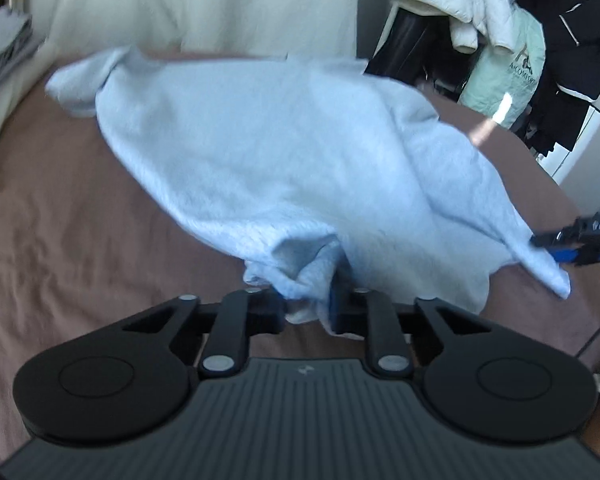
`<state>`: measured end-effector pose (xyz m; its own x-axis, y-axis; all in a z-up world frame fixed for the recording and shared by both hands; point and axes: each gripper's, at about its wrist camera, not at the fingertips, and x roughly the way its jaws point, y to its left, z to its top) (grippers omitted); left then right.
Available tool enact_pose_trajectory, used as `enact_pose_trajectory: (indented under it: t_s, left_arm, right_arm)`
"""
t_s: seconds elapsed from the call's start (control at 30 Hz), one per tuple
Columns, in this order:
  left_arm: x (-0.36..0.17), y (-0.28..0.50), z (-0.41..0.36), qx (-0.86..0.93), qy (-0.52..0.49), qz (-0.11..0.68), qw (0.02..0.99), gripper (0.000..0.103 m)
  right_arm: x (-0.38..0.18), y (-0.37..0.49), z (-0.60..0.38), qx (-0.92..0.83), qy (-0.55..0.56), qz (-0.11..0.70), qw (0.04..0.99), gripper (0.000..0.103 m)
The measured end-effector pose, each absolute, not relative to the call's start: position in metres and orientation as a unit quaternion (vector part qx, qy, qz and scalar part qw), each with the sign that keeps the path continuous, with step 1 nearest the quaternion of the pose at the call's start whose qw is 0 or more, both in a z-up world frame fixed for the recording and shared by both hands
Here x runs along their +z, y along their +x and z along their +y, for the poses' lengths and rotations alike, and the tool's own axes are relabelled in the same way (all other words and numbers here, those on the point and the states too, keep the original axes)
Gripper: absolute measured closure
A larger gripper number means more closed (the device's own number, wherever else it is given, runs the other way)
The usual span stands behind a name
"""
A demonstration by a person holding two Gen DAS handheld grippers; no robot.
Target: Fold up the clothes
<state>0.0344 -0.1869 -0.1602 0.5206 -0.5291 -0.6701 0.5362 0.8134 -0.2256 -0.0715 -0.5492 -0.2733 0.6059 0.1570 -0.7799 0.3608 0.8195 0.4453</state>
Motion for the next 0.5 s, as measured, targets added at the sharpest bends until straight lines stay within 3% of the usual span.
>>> enact_pose_trajectory:
  t_s: [0.07,0.13,0.2,0.23,0.4,0.5]
  left_arm:
    - [-0.159,0.03,-0.197,-0.283,0.035,0.355,0.89,0.091]
    - [-0.151,0.013,-0.207,-0.239,0.108,0.288,0.921,0.092]
    - [-0.139,-0.014,-0.217,-0.215,0.182,0.203,0.938,0.092]
    - [-0.13,-0.024,-0.216,-0.216,0.18,0.177,0.943,0.092]
    - [-0.078,-0.049,-0.18,-0.165,0.102,0.132,0.972,0.093]
    - [-0.059,-0.052,-0.15,-0.139,0.061,0.137,0.979,0.094]
  right_arm:
    - [-0.281,-0.06,-0.537,-0.053,0.26,0.46,0.847,0.011]
    - [-0.279,-0.057,-0.523,-0.042,0.206,0.456,0.865,0.023]
    - [-0.273,-0.06,-0.514,-0.023,0.159,0.44,0.884,0.069]
    - [-0.269,-0.062,-0.515,-0.019,0.16,0.433,0.887,0.075]
    - [-0.208,-0.108,-0.541,0.023,0.299,0.296,0.907,0.08]
    - [-0.196,-0.134,-0.554,0.104,0.411,0.27,0.864,0.075]
